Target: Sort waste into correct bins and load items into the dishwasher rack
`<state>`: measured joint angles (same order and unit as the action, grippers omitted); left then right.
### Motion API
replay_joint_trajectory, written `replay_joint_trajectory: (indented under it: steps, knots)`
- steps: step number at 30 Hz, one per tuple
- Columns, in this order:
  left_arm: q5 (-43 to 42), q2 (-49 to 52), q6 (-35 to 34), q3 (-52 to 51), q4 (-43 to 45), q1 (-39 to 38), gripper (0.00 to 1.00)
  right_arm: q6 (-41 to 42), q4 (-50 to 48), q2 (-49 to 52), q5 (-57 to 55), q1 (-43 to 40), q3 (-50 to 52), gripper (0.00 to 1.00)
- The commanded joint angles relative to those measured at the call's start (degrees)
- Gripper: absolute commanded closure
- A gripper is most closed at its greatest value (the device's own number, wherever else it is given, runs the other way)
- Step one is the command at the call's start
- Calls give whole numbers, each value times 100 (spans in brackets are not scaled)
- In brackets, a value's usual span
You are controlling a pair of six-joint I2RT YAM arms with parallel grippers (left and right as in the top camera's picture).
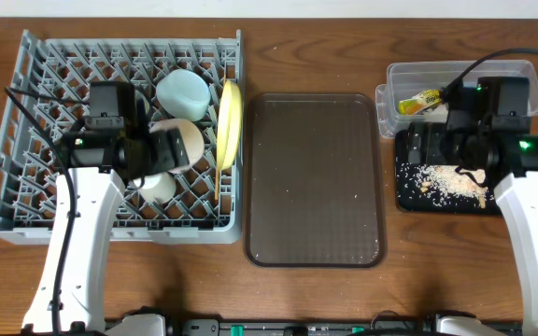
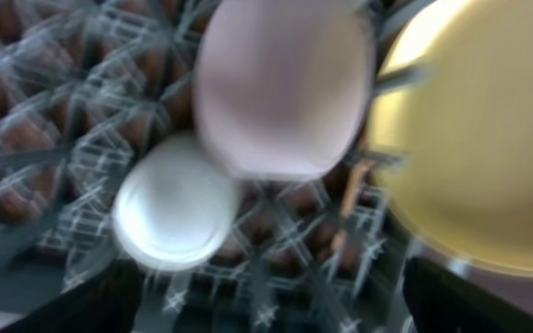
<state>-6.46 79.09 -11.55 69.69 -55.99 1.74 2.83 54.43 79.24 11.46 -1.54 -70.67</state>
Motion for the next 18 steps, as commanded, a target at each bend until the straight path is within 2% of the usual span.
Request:
replay_joint_trajectory:
  steps: [1, 2, 4, 11, 15, 18]
  knots:
    - [549, -4, 79, -26, -424, 24, 8, -83, 439, 238, -131, 11, -31, 16]
    - [544, -7, 79, -26, -557, 22, 8, -76, 562, 280, -199, 9, 0, 16]
    - [546, -13, 81, -26, -820, 22, 8, -39, 658, 302, -225, 11, 142, 1]
    - [540, -621, 103, -450, -852, 0, 8, 273, 511, -39, -245, 11, 1008, 1]
    - [31, -1718, 695, -1147, -284, -192, 8, 269, -98, -844, -245, 11, 1821, 1]
    - [-98, -2763, 964, -1731, 107, -420, 7, 269, -621, -1878, -245, 11, 2417, 1]
